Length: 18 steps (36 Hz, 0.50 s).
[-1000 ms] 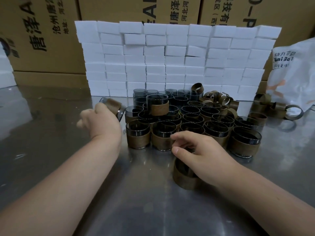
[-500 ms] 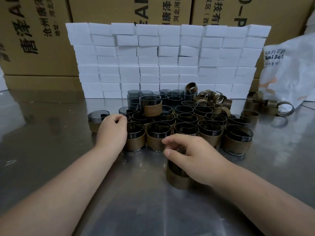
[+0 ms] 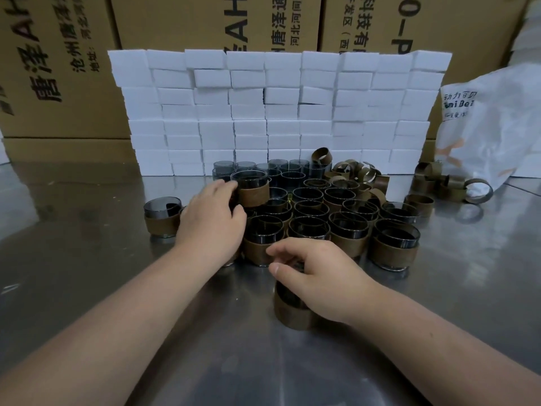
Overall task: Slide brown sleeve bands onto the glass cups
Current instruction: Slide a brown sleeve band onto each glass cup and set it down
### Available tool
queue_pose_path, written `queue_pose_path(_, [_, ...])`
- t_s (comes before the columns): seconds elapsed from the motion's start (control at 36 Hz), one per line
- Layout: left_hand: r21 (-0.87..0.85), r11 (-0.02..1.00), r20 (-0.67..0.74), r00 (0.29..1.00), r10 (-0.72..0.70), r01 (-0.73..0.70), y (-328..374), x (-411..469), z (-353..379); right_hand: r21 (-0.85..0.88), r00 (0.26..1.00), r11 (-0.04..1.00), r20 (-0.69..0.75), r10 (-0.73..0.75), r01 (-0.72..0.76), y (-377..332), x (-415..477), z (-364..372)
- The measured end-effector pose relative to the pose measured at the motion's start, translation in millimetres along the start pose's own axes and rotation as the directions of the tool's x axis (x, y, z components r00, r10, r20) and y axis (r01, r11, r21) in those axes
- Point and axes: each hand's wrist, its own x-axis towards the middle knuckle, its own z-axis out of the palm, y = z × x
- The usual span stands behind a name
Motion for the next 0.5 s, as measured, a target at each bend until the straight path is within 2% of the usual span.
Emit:
queue_pose_path(0.11, [0.219, 0.976, 0.147, 0.988, -0.043, 0.01, 16.0, 35.3, -2.8, -0.018, 1.0, 1.0, 0.013, -0.006, 0.006, -3.1, -1.2, -2.0])
queue_pose_path(0.17, [0.223, 0.975, 0.25, 0.966, -0.068, 0.011, 21.1, 54.9, -2.5, -0.018, 1.0, 1.0, 0.02, -0.005, 0.006, -3.7, -1.7, -2.5])
queue_pose_path(0.25, [0.241, 0.966, 0.324, 0.946, 0.015, -0.097, 23.5, 74.1, 2.5, -0.018, 0.999, 1.0, 0.032, -0.009, 0.01, -3.3, -1.6, -2.4])
queue_pose_path(0.31, [0.239, 0.961, 0.288, 0.955, 0.067, -0.139, 19.8, 85.0, 4.1, -0.018, 0.999, 1.0, 0.039, -0.006, 0.006, -2.5, -1.1, -1.9])
queue_pose_path(0.42, [0.079, 0.996, 0.079, 0.995, -0.056, 0.05, -1.7, 107.4, -2.7, -0.019, 0.999, 1.0, 0.047, -0.01, 0.011, -1.9, -0.9, -1.7])
queue_pose_path(0.5, [0.219, 0.968, 0.064, 0.988, -0.138, 0.121, -34.7, 116.0, -7.6, -0.013, 0.997, 1.0, 0.071, -0.021, 0.022, -3.1, -1.6, -2.8])
